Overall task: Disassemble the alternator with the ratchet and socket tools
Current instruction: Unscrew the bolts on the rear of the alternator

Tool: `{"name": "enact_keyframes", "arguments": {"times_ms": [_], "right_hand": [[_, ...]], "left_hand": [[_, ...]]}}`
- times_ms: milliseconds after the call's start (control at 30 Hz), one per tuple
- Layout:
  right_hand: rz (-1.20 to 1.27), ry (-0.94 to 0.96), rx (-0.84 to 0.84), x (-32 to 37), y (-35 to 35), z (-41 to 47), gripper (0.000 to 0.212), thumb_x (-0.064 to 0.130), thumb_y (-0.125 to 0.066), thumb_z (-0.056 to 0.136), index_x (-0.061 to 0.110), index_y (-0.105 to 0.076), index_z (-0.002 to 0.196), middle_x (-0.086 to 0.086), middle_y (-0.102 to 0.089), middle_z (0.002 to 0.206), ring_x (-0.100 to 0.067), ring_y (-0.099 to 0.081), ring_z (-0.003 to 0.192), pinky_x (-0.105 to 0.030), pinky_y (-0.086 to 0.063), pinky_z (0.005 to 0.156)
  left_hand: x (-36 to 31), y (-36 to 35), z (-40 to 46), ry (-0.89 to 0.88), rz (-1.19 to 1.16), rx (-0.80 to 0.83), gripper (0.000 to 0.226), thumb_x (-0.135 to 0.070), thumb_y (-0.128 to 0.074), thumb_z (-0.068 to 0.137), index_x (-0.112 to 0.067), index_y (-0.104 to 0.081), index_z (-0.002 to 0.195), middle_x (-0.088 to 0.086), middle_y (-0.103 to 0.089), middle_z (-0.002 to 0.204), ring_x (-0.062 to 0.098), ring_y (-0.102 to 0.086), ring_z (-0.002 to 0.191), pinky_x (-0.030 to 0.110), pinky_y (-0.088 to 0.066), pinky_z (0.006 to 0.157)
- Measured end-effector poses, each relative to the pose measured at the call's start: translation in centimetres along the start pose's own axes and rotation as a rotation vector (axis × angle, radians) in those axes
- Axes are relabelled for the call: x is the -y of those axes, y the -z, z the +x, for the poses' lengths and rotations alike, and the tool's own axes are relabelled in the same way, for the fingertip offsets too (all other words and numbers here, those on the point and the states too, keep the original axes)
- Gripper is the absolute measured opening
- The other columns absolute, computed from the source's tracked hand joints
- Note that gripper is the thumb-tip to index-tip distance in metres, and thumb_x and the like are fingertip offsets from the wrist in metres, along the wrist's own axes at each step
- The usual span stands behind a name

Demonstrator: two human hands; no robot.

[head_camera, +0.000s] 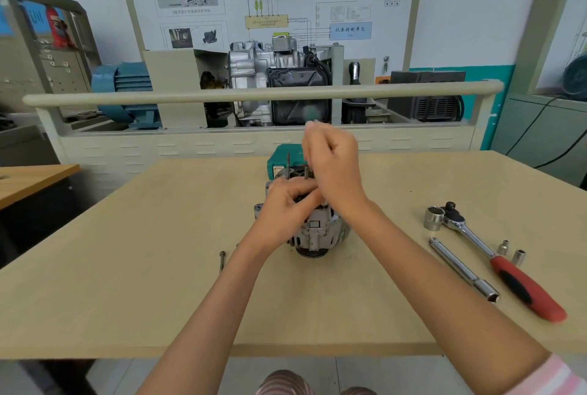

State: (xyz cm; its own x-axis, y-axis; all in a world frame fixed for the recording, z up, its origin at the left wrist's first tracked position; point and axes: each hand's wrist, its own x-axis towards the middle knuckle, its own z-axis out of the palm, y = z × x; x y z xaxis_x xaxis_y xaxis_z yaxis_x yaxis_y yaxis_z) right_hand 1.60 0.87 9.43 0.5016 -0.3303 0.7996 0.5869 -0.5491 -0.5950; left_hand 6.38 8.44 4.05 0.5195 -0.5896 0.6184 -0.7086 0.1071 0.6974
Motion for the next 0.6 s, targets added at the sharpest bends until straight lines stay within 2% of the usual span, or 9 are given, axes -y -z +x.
{"name": "enact_keyframes", "arguments": {"times_ms": [67, 100, 167, 233, 333, 400, 467, 533, 600], "right_hand": [[-0.608, 0.146, -0.131, -0.4, -0.2, -0.9, 0.025, 0.017, -0.047, 0.083, 0.012, -0.045, 0.058, 0.001, -0.041, 0.059, -0.016, -0.038, 0.062, -0.031, -0.032, 0.072], [-0.879, 0.154, -0.165, -0.5, -0.3, -1.2, 0.019, 0.021, -0.048, 0.080, 0.011, -0.051, 0.064, -0.002, -0.046, 0.065, -0.019, -0.042, 0.068, -0.032, -0.031, 0.075], [-1.089, 0.125, -0.153, -0.2, -0.6, -1.5, 0.020, 0.026, -0.048, 0.078, 0.009, -0.057, 0.074, -0.006, -0.052, 0.074, -0.023, -0.046, 0.073, -0.034, -0.030, 0.076], [-0.911, 0.126, -0.116, 0.0, -0.6, -1.2, 0.020, 0.025, -0.048, 0.079, 0.010, -0.055, 0.068, -0.004, -0.049, 0.070, -0.021, -0.044, 0.071, -0.032, -0.028, 0.076], [-0.386, 0.094, -0.035, -0.1, -0.3, -0.1, 0.031, 0.016, -0.046, 0.079, 0.014, -0.038, 0.049, 0.001, -0.034, 0.051, -0.015, -0.034, 0.055, -0.028, -0.026, 0.066], [0.017, -0.075, 0.061, 0.0, 0.2, 0.8, 0.040, 0.016, -0.045, 0.082, 0.008, -0.033, 0.044, -0.006, -0.029, 0.045, -0.020, -0.030, 0.050, -0.029, -0.027, 0.058], [0.335, -0.248, 0.115, -0.3, 0.7, 1.5, 0.052, 0.013, -0.041, 0.091, 0.009, -0.033, 0.040, -0.004, -0.033, 0.041, -0.018, -0.035, 0.048, -0.030, -0.039, 0.065], [0.463, -0.301, 0.128, -0.7, 1.0, 1.7, 0.058, 0.010, -0.033, 0.096, 0.012, -0.033, 0.038, 0.000, -0.036, 0.040, -0.012, -0.038, 0.048, -0.025, -0.043, 0.074], [0.315, -0.207, 0.097, -0.4, 0.5, 1.2, 0.054, 0.012, -0.037, 0.095, 0.014, -0.034, 0.042, 0.001, -0.034, 0.043, -0.010, -0.035, 0.047, -0.022, -0.040, 0.064]], "left_hand": [[0.3, -0.1, 0.0, 0.049, -0.031, -0.048, 0.023, -0.004, -0.052, 0.074, 0.004, -0.047, 0.053, 0.010, -0.039, 0.047, 0.018, -0.029, 0.051, 0.029, -0.023, 0.052], [0.4, -0.2, 0.1, 0.071, -0.041, -0.069, 0.019, -0.005, -0.049, 0.070, 0.009, -0.049, 0.057, 0.015, -0.041, 0.050, 0.019, -0.031, 0.054, 0.033, -0.024, 0.053], [0.3, -0.4, 0.0, 0.067, -0.038, -0.090, 0.019, -0.006, -0.048, 0.070, 0.011, -0.054, 0.067, 0.029, -0.052, 0.059, 0.022, -0.039, 0.060, 0.037, -0.031, 0.055], [0.0, -0.4, 0.0, 0.046, -0.024, -0.081, 0.015, -0.008, -0.048, 0.072, 0.005, -0.056, 0.069, 0.031, -0.056, 0.065, 0.022, -0.045, 0.063, 0.038, -0.036, 0.059], [-0.3, -0.4, -0.1, 0.042, 0.001, -0.033, 0.029, -0.016, -0.048, 0.075, 0.011, -0.049, 0.064, 0.017, -0.044, 0.055, 0.014, -0.038, 0.058, 0.034, -0.026, 0.067], [-0.4, -0.3, -0.1, 0.020, 0.037, 0.005, 0.036, -0.023, -0.049, 0.082, 0.009, -0.050, 0.065, 0.010, -0.042, 0.055, 0.006, -0.035, 0.054, 0.033, -0.023, 0.067], [-0.3, -0.3, -0.1, -0.012, 0.052, 0.020, 0.038, -0.024, -0.050, 0.090, 0.004, -0.050, 0.063, -0.005, -0.038, 0.051, 0.002, -0.034, 0.050, 0.031, -0.023, 0.063], [0.0, -0.2, 0.0, -0.036, 0.040, 0.014, 0.037, -0.016, -0.053, 0.093, 0.000, -0.049, 0.061, -0.009, -0.034, 0.050, 0.002, -0.031, 0.049, 0.028, -0.023, 0.058], [0.2, -0.1, 0.0, -0.041, 0.026, 0.005, 0.035, -0.011, -0.056, 0.091, 0.000, -0.050, 0.058, 0.005, -0.038, 0.049, 0.007, -0.031, 0.051, 0.024, -0.024, 0.056]]}}
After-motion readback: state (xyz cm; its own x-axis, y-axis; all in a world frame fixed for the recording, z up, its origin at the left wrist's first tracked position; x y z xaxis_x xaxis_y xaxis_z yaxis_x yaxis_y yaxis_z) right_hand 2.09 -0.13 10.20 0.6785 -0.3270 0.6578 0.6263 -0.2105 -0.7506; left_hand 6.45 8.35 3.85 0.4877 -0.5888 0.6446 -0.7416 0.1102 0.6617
